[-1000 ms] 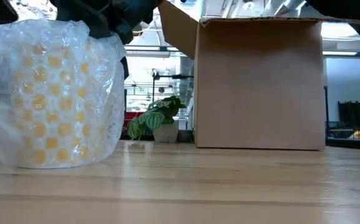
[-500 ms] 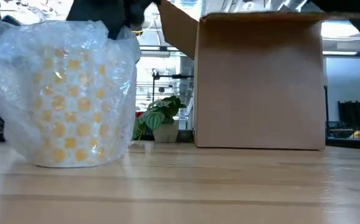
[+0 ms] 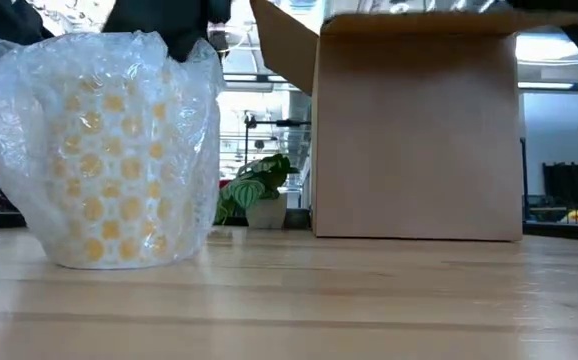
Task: Wrap mug
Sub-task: Wrap the orange cup with the bubble wrap
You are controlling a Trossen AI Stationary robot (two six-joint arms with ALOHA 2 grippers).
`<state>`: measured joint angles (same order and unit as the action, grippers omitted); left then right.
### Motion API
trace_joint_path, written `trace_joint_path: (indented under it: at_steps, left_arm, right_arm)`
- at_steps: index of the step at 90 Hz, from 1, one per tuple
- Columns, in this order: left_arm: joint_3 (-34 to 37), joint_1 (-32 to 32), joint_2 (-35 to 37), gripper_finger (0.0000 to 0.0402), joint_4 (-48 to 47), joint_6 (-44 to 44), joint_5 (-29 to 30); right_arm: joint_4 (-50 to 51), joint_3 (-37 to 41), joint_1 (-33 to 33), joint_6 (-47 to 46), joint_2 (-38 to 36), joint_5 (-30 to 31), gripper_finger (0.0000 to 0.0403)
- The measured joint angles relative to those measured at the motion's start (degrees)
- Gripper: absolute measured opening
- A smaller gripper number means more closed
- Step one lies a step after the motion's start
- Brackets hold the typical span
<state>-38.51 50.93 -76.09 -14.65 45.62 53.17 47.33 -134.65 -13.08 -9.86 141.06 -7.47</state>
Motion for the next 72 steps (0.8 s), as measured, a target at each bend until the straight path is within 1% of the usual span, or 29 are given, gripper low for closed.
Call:
trace_joint_path:
  at_steps: [23, 37, 72]
  left_arm:
    - [0.01, -1.11, 0.0, 0.0, 0.08, -0.41, 0.02]
    - [0.01, -1.13, 0.0, 0.0, 0.04, -0.41, 0.0]
    - [0.01, -1.13, 0.01, 0.0, 0.04, -0.41, -0.06]
  right_arm:
    - [-0.35, -0.35, 0.39, 0.01, 4.84, -0.19, 0.0]
    - [-0.03, -0.57, 0.37, 0.34, 5.19, -0.19, 0.0]
    - [1.49, -0.06, 0.04, 0.75, -1.28, 0.49, 0.0]
